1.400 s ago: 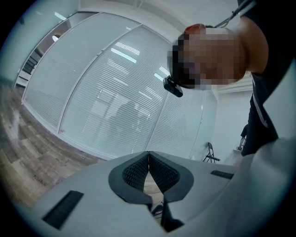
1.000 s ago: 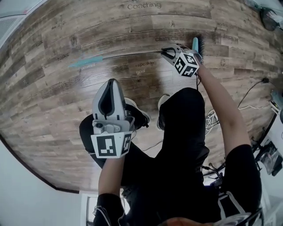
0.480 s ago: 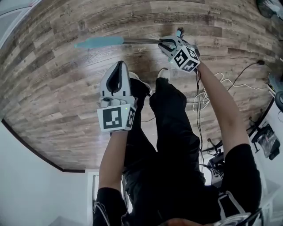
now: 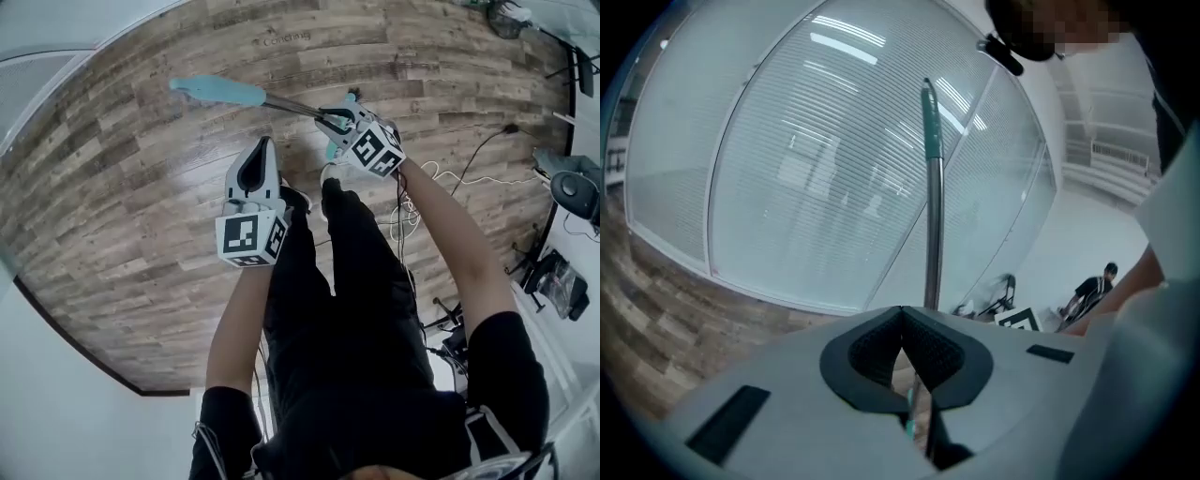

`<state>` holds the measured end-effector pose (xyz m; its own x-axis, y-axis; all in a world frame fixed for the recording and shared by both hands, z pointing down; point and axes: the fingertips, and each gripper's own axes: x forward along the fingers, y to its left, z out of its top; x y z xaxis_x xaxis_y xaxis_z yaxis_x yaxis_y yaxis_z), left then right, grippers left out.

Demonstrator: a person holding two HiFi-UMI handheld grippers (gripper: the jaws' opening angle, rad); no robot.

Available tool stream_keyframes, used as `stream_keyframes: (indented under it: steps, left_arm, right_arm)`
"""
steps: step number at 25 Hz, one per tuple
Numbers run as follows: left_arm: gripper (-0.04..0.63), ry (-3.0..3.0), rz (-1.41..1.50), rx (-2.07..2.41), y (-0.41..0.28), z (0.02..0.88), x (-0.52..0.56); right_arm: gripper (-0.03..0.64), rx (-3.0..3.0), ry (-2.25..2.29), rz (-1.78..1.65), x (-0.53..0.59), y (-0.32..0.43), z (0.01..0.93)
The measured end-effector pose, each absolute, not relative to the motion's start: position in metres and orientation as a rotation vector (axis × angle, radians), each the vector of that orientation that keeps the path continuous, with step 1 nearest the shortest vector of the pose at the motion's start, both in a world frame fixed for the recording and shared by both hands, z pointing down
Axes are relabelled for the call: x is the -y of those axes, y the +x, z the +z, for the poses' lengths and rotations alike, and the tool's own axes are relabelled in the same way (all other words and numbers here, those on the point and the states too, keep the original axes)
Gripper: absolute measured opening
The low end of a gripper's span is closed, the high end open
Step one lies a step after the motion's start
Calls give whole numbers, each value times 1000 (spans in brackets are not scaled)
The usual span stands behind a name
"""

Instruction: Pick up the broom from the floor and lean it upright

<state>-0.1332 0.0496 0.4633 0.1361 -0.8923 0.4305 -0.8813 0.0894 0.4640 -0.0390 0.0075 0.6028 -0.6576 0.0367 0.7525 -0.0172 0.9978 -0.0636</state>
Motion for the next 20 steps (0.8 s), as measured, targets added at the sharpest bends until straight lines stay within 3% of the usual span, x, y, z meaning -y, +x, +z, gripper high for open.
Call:
stream_keyframes:
  steps: [7,14,20]
  left_arm:
    - [18,1852,-78,1749,-148,385,-13]
    - [18,1822,-25,1813,-161,348,39]
    - [18,1815,12,1799,-130,336,89]
  right_arm:
    - [78,2408,237,178,55,-39,507]
    - [78,2548,531,221,131,-21,462]
    - [78,2509,808,392,182,14,459]
